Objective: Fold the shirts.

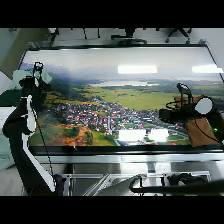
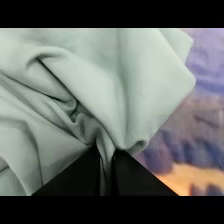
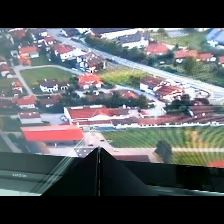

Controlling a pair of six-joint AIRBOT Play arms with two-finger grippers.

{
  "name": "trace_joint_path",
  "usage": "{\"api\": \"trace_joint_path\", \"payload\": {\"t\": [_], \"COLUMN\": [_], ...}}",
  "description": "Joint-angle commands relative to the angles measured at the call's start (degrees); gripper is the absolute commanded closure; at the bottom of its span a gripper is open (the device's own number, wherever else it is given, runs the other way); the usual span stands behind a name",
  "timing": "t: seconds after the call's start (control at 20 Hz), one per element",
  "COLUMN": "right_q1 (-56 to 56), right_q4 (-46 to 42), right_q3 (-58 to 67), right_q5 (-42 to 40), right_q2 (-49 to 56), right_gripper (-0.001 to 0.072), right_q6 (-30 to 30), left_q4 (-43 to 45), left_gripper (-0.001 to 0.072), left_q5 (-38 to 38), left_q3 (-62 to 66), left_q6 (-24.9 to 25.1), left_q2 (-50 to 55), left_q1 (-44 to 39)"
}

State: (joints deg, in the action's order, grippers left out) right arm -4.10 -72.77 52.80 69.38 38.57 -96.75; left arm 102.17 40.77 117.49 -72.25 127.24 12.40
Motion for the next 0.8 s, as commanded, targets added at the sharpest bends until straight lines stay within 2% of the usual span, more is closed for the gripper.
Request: {"api": "trace_joint_path", "payload": {"t": [0.0,0.15,0.25,0.35,0.55,0.65,0.75], "right_q1": [-0.04,-0.04,-0.04,-0.04,-0.04,-0.04,-0.04], "right_q4": [0.20,0.20,0.20,0.20,0.20,0.15,0.17], "right_q3": [-0.02,-0.02,-0.02,-0.02,-0.02,-0.02,-0.02], "right_q5": [0.00,-0.02,-0.33,-0.39,-0.42,-0.66,-0.55], "right_q2": [0.02,0.02,0.02,0.02,0.02,0.15,0.76], "right_gripper": [0.0693,0.0693,0.0693,0.0693,0.0693,0.0693,0.0692], "right_q6": [0.13,0.13,0.13,0.11,0.13,0.13,0.13], "left_q4": [-0.35,-0.92,-6.86,-14.47,-27.65,-29.20,-29.27], "left_gripper": [0.0695,0.0695,0.0695,0.0695,0.0694,0.0695,0.0694], "left_q5": [-2.80,-2.27,-0.48,5.46,23.71,26.12,26.49], "left_q3": [0.26,0.26,0.26,0.26,-0.90,-6.38,-12.81], "left_q6": [-1.49,-2.23,-2.25,-2.25,-2.43,-2.95,-5.77], "left_q2": [-8.04,-19.04,-26.91,-34.29,-43.82,-47.39,-49.00], "left_q1": [-3.32,-8.44,-11.96,-15.74,-23.30,-27.54,-31.26]}}
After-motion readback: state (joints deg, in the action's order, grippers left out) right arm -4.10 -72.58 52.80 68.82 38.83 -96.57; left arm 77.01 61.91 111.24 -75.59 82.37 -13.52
